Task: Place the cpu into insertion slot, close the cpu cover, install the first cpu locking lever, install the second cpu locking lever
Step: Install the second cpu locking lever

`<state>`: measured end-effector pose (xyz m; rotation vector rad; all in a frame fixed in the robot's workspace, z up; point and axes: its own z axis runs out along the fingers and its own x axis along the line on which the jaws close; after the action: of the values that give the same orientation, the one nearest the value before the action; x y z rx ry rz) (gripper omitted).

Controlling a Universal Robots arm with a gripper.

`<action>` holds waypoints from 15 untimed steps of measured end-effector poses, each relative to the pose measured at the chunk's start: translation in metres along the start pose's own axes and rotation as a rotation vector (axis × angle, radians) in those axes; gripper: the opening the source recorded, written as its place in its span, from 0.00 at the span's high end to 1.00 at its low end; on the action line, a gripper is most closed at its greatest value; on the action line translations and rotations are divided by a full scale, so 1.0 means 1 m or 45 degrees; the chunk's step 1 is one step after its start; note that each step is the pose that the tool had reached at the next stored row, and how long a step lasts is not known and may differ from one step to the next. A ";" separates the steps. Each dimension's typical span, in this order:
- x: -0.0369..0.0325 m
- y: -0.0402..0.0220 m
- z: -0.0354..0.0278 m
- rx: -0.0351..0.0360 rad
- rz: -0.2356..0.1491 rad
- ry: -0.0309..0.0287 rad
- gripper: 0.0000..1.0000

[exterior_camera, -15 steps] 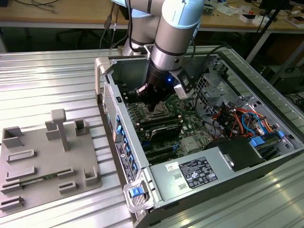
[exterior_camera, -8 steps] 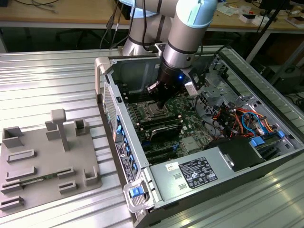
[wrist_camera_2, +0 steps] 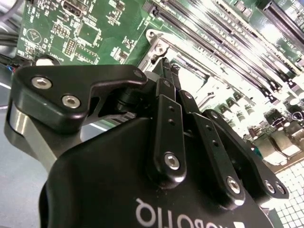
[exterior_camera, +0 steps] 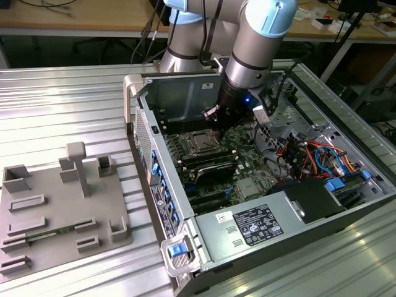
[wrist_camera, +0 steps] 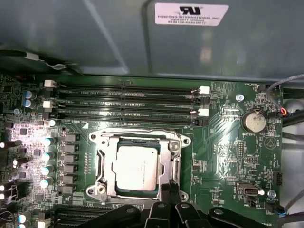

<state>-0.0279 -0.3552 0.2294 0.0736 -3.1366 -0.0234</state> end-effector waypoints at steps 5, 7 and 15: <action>-0.0001 -0.0075 -0.0001 -0.0002 0.002 0.0004 0.89; -0.0002 -0.0076 -0.0001 -0.0001 0.002 0.0004 0.89; -0.0001 -0.0100 -0.0001 -0.0001 0.002 0.0004 0.89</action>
<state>-0.0274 -0.3652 0.2294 0.0710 -3.1363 -0.0234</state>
